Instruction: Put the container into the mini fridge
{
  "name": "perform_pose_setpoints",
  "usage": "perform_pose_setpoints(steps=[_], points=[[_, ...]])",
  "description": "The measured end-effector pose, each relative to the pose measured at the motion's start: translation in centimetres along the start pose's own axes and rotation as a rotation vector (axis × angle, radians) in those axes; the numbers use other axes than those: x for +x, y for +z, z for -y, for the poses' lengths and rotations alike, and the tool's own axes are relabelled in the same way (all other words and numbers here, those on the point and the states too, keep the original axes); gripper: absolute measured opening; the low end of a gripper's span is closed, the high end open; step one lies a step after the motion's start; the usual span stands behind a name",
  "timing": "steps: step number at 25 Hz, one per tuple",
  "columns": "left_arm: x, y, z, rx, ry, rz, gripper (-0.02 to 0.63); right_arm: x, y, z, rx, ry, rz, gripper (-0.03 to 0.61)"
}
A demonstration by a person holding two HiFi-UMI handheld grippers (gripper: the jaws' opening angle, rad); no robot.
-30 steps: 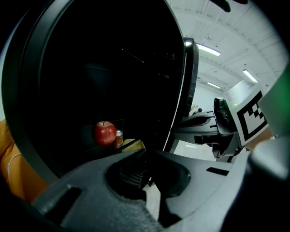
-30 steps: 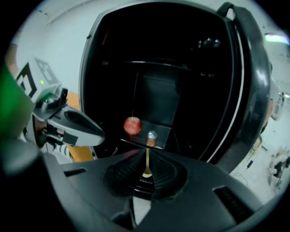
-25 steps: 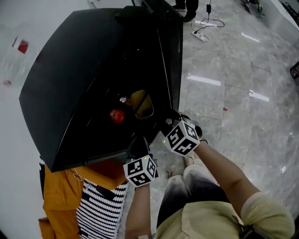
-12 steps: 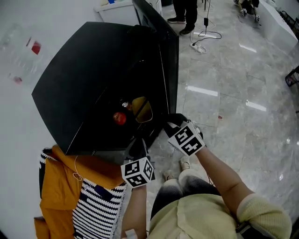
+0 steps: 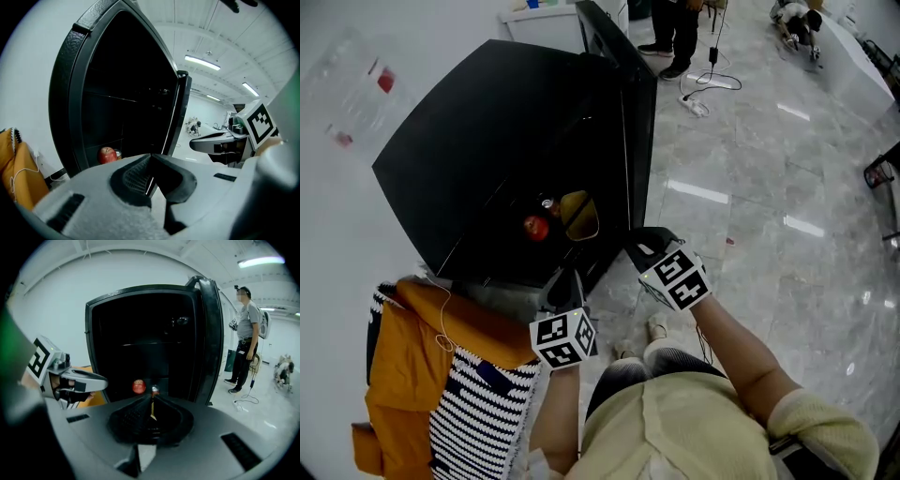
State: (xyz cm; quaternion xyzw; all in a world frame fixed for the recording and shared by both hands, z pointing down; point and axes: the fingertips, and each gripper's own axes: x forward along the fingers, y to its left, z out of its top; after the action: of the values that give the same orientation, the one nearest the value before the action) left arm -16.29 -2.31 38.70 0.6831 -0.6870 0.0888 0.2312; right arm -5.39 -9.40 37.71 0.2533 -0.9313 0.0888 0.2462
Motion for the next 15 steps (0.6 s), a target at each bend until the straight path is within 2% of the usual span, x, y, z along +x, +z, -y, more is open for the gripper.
perform_pose_setpoints(steps=[9,15], points=[[-1.6,0.1,0.8,0.013,-0.038,0.002,0.023,-2.1,0.6,-0.7,0.039,0.001,0.028,0.034],[-2.4,-0.5,0.9,0.012,-0.040,-0.005,0.023,-3.3,-0.5,-1.6,0.034,0.009,0.000,0.032]])
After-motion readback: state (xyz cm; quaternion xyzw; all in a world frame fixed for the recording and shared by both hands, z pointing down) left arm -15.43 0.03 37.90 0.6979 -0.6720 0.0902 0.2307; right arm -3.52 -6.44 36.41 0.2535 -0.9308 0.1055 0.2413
